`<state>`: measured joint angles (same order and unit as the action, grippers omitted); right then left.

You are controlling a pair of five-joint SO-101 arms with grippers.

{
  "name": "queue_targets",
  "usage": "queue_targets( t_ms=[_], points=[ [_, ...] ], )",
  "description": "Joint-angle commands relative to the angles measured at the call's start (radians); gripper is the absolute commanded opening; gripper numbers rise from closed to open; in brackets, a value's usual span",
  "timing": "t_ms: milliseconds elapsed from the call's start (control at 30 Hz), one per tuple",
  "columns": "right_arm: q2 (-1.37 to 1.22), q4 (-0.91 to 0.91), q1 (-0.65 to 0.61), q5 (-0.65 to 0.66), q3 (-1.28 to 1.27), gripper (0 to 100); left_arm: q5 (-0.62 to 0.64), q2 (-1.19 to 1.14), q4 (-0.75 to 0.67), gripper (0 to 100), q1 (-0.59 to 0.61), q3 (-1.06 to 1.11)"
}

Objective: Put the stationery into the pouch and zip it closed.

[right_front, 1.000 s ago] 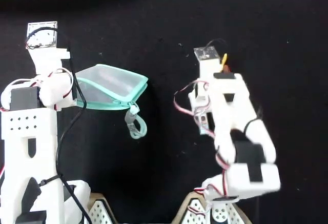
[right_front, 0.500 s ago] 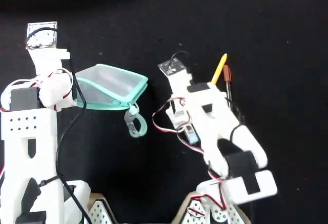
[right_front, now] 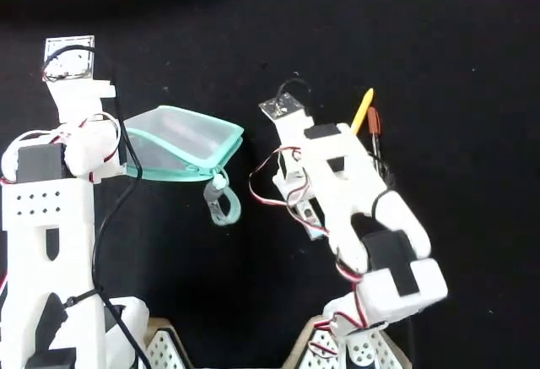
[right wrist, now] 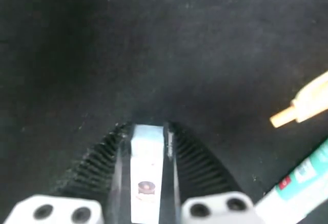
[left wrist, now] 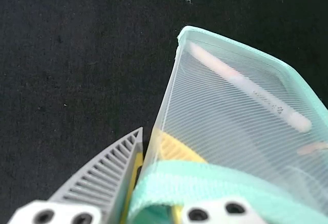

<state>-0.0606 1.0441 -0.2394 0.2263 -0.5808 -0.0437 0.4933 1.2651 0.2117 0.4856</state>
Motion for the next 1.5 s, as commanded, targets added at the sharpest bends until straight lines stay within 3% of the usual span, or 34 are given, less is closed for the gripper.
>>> queue_targets(
  t_ms=[0,233,467,833,1100,1300,1467],
  points=[
    [0.249,0.005,-0.017,0.044,-0.071,1.2,0.000,-0.029,-0.006,3,0.031,0.065],
    [0.940,-0.017,-0.115,0.017,-0.254,1.2,0.000,-0.031,-0.006,3,0.030,0.065],
    [1.248,-0.064,-0.453,0.026,-0.176,1.2,0.000,-0.031,-0.006,3,0.028,0.073],
    [1.371,-0.660,-0.779,0.044,-0.433,1.2,0.000,-0.031,-0.006,3,0.028,0.074],
    [1.165,-0.994,-0.795,0.305,-0.515,1.2,0.000,-0.031,-0.006,3,0.028,0.074],
    [0.967,-1.204,-0.692,0.319,-0.524,1.2,0.000,-0.031,-0.006,3,0.028,0.076],
    [0.849,-1.261,-0.568,0.313,-0.527,1.2,0.000,-0.031,-0.006,3,0.028,0.076]
  ],
)
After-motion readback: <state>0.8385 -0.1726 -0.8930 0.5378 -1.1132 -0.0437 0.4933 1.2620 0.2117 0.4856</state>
